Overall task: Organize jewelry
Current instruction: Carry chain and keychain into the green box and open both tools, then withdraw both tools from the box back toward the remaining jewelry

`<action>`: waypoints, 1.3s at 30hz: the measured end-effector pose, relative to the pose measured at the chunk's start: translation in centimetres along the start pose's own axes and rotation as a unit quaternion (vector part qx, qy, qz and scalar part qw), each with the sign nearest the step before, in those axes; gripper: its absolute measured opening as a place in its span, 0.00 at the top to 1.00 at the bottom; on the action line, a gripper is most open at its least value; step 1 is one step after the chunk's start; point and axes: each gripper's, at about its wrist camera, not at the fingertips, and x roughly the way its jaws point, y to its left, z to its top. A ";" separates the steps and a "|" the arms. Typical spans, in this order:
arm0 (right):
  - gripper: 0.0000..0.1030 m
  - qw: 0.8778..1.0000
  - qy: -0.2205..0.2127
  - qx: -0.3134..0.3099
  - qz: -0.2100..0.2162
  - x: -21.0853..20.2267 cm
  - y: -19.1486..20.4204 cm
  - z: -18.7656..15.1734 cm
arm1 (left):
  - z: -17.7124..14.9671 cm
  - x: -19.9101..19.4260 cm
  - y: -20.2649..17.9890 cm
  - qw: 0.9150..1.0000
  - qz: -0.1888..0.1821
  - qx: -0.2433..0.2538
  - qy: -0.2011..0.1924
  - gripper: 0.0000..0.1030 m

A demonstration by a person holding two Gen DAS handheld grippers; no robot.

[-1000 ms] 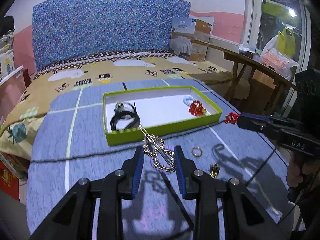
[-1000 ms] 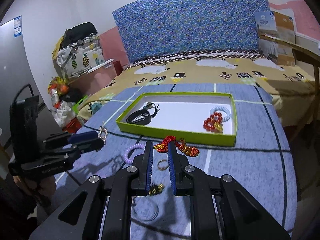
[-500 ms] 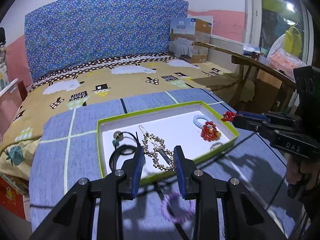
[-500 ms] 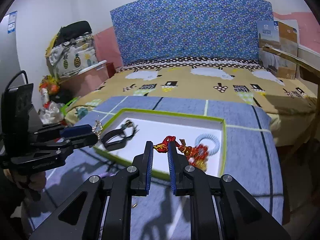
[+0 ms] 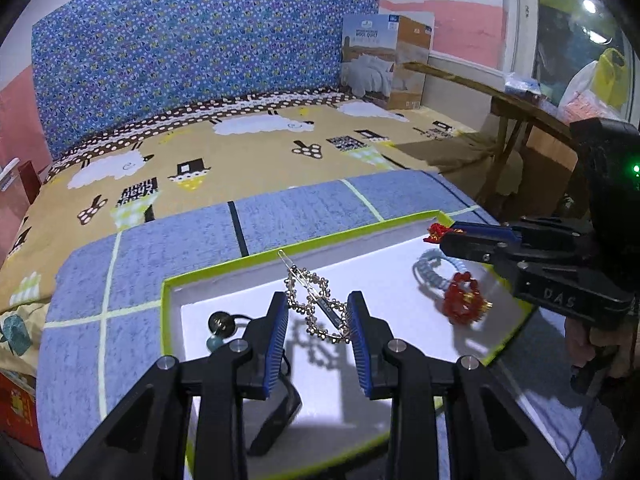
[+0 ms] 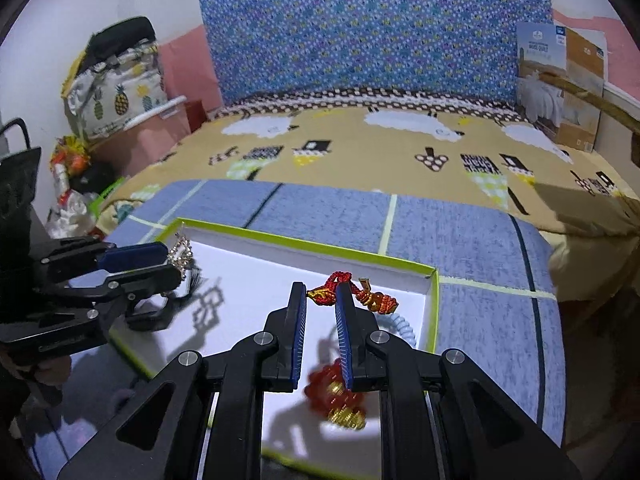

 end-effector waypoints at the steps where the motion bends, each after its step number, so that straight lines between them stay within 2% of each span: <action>1: 0.85 1.000 0.004 0.001 -0.001 0.5 -0.2 0.0 | 0.0 0.4 0.0 1.000 -0.001 -0.001 0.004 0.69; 9: 0.85 0.999 0.042 0.011 -0.025 3.6 -1.4 0.0 | -0.4 2.9 0.1 0.999 0.002 -0.006 0.036 0.69; 19: 0.83 0.998 0.051 0.020 -0.014 4.0 -1.9 -0.4 | -0.9 3.9 -0.2 0.998 -0.005 -0.007 0.058 0.69; 21: 0.78 0.998 0.052 0.019 -0.013 3.9 -1.9 -0.4 | -1.0 3.7 -0.3 0.998 -0.006 -0.006 0.057 0.69; 23: 0.66 0.999 0.048 0.013 -0.010 3.5 -1.7 -0.5 | -0.9 3.5 -0.3 0.998 -0.011 -0.008 0.054 0.69; 24: 0.65 0.999 0.047 0.011 -0.009 3.4 -1.5 -0.6 | -0.9 3.3 -0.3 0.999 -0.014 -0.009 0.050 0.68; 31: 0.64 0.999 0.034 0.009 -0.006 1.6 -0.7 -1.1 | -1.0 1.3 0.0 0.999 -0.021 -0.018 0.031 0.66; 39: 0.64 1.000 0.002 0.031 0.001 -3.5 0.4 -2.5 | -2.7 -3.4 0.5 0.999 -0.015 -0.034 -0.001 0.66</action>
